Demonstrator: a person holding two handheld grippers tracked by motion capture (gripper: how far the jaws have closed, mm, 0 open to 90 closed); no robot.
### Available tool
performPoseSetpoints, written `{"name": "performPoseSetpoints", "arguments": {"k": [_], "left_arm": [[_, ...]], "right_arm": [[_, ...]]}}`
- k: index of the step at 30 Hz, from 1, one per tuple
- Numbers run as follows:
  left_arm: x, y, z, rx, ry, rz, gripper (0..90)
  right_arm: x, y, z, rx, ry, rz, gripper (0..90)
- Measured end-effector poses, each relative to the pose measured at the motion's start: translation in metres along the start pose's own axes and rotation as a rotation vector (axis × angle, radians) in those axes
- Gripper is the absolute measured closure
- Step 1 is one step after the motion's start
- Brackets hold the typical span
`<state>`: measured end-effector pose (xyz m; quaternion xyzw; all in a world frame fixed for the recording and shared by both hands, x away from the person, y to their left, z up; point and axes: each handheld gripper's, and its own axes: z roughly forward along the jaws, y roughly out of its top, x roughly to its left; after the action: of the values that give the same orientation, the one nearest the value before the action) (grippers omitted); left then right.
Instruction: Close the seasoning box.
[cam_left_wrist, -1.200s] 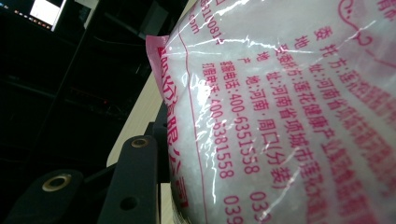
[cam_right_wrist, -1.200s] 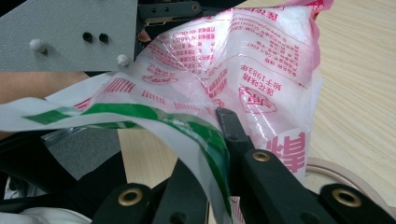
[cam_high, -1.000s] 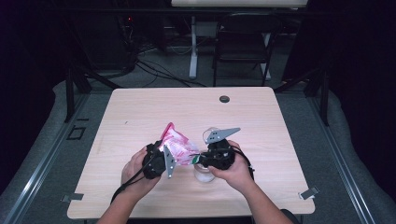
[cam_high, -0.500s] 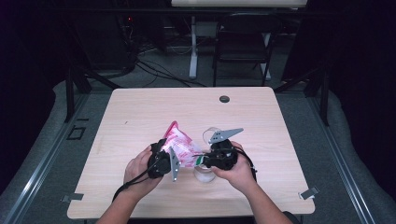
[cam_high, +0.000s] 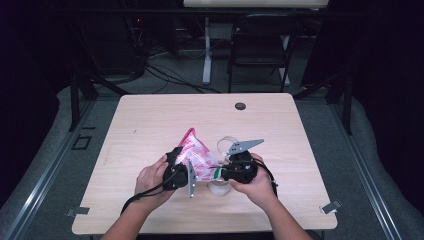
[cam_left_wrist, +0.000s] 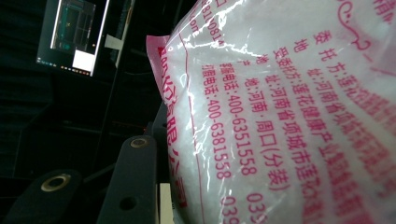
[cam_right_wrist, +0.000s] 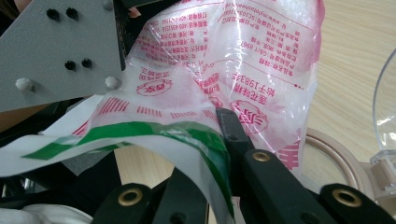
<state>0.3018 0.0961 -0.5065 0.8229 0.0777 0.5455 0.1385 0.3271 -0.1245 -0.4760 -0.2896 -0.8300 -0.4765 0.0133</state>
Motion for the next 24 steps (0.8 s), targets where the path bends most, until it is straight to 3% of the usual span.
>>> {"name": "performPoseSetpoints", "arguments": {"k": [3, 13, 24], "left_arm": [[-0.0004, 0.001, 0.0002, 0.002, 0.004, 0.023, 61.5], [0.0001, 0.0029, 0.0008, 0.012, -0.002, 0.038, 61.5], [0.0025, 0.0069, 0.0001, 0.018, 0.012, 0.082, 61.6]], "right_arm": [[-0.0003, -0.0011, 0.0002, -0.002, -0.005, 0.003, 90.0], [-0.0014, -0.0021, -0.0004, 0.004, -0.008, 0.005, 90.0], [-0.0024, -0.0025, -0.0009, -0.011, -0.009, 0.011, 90.0]]}}
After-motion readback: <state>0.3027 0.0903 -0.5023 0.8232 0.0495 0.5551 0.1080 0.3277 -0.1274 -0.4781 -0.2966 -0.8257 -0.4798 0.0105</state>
